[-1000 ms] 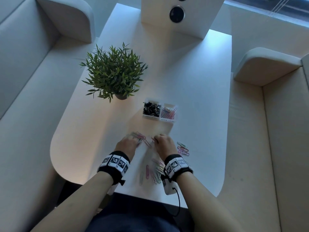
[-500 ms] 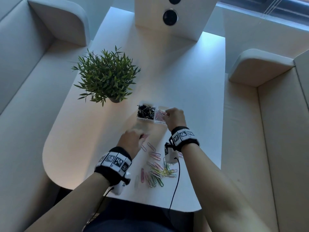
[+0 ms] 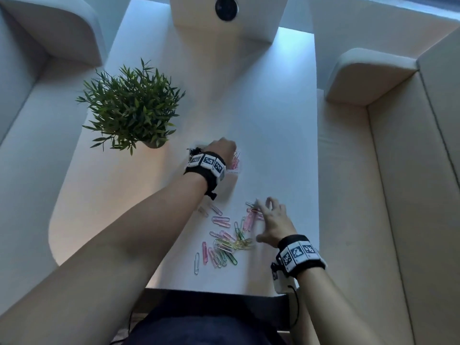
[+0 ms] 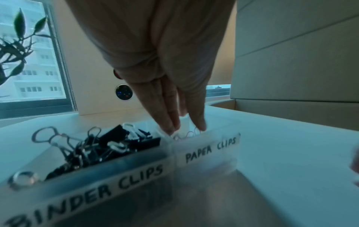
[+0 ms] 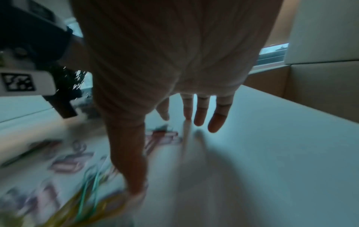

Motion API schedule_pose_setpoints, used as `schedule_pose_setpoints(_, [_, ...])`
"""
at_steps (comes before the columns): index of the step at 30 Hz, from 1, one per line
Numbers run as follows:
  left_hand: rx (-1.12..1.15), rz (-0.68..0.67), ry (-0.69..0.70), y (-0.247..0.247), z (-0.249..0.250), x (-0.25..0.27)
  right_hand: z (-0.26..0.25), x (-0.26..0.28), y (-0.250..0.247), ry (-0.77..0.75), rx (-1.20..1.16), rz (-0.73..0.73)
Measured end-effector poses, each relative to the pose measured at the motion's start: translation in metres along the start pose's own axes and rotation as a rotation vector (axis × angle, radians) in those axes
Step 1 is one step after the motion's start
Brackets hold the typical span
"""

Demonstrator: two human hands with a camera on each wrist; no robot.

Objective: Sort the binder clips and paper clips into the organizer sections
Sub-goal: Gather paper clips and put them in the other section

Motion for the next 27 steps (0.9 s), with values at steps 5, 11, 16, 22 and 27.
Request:
schedule_pose_setpoints(5, [0.193,0.245,0.156,-0.015,0.013,0.025,-0.017,0.007,0.010,-0.032,-0.016,0.081])
schedule_pose_setpoints(11, [0.121,0.057,0.054,0.041,-0.029,0.125,-0.052,0.004,0.011,-0.086,-0.164,0.266])
schedule_pose_setpoints(16, [0.078,-0.009,-0.237,0.073,-0.087,0.172,-0.049,0.002,0.009,-0.042,-0.255,0.289])
schedule_pose_setpoints(22, [0.167,0.063,-0.207,0.079,-0.051,0.172,-0.057,0.011,0.015,0.043,-0.156,0.241])
schedule_pose_setpoints(27, [0.481,0.180,-0.271,0.072,-0.035,0.163,-0.083,-0.002,0.015,0.050,-0.326,0.286])
Point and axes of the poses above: each hand's wrist, its own x-axis away from the middle knuckle, its own y-axis out of the palm, z = x × y, the point moved 8 cm from there along -x, towards the middle knuckle, and after that the axes turned 15 degrees about z, right-handed, at the moved point
